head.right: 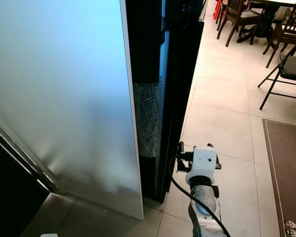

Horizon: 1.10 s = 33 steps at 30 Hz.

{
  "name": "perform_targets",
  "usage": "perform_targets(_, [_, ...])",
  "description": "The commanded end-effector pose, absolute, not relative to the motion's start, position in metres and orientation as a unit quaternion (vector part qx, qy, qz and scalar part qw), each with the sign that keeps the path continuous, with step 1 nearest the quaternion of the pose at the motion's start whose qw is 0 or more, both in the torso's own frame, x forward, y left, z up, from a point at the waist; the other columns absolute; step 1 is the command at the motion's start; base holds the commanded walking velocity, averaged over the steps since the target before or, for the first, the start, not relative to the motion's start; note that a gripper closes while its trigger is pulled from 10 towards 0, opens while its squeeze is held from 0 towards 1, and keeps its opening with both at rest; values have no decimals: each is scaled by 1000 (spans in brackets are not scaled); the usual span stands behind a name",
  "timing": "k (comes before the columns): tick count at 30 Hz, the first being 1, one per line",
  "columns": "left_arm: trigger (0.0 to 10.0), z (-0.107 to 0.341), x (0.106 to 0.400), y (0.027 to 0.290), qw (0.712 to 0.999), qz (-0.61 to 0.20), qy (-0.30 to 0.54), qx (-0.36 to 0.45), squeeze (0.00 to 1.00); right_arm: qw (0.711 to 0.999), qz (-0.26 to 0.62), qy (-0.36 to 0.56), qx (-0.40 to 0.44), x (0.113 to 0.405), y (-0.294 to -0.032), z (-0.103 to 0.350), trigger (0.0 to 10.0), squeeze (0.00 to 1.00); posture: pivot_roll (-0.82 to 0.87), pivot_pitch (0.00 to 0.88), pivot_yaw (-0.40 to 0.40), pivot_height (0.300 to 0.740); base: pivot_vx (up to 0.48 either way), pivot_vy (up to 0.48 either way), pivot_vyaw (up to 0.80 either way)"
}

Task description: Restocking fridge

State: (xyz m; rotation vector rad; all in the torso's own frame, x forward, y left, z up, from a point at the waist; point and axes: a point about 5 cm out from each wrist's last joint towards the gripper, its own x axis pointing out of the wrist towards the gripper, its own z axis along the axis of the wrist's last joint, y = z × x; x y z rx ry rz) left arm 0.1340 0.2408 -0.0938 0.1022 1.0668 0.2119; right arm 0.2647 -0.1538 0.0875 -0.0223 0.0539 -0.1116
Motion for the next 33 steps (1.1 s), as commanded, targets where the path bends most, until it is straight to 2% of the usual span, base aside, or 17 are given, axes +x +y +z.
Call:
perform_targets(1, [10000, -96, 129, 240, 850, 101, 516, 43, 0, 998, -53, 17, -12, 265, -152, 94, 10000, 0, 32, 0, -2, 740, 0, 0, 0])
perform_targets(8, [10000, -96, 129, 240, 849, 102, 516, 41, 0, 998, -56, 20, -7, 266, -152, 93, 10000, 0, 32, 0, -1, 740, 0, 0, 0])
perform_targets(25, [10000, -96, 129, 239, 849, 100, 516, 42, 0, 998, -55, 23, -5, 267, -151, 94, 10000, 0, 31, 0, -2, 740, 271, 0, 0])
perform_targets(33, [10000, -96, 129, 240, 850, 102, 516, 44, 0, 998, -56, 28, 0, 267, -151, 92, 10000, 0, 32, 0, -3, 740, 0, 0, 0])
